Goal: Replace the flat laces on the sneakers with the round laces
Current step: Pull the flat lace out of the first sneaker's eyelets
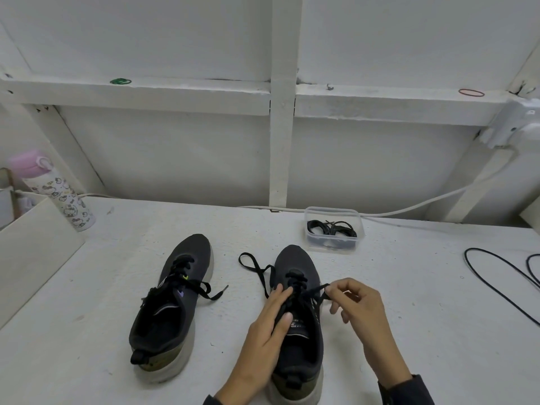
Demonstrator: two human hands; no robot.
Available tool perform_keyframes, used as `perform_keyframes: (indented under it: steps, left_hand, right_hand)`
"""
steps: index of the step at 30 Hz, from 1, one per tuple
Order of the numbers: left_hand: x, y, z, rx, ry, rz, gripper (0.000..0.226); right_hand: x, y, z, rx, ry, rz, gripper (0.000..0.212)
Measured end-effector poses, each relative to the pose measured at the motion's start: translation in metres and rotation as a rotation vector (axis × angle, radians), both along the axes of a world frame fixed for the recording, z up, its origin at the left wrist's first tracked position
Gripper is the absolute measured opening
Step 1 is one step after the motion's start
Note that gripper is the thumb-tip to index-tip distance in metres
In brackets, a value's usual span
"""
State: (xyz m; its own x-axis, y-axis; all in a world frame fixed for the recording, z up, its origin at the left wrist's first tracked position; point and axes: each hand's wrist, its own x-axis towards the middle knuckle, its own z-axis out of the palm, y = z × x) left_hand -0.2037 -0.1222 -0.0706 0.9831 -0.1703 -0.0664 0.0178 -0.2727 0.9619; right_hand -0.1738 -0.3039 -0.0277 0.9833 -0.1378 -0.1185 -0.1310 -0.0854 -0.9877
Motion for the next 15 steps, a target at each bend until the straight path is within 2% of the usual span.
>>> perform_keyframes:
  steps: [2,5,8,12,15]
  left_hand:
    - [0.000,0.000,0.000,0.006,-0.003,0.005,0.043]
    - [0.002,0.000,0.003,0.031,-0.023,0.014,0.045]
    - [0.005,-0.002,0.005,0.029,-0.054,0.006,0.046]
    - [0.006,-0.004,0.005,0.002,-0.060,0.003,0.038]
    - [0.004,-0.004,0.004,0.029,-0.057,0.000,0.038]
  right_hand:
    - [-0.001,0.000,0.001,0.051,0.046,0.056,0.013]
    - [-0.005,-0.005,0.003,0.037,0.145,0.275,0.028]
    - [-0.009,-0.006,0.001,0.023,0.130,0.361,0.017]
    - [-0.005,-0.004,-0.001,-0.007,0.064,0.269,0.018]
    - [0.002,-0.006,-0.007,0.050,0.027,0.043,0.016]
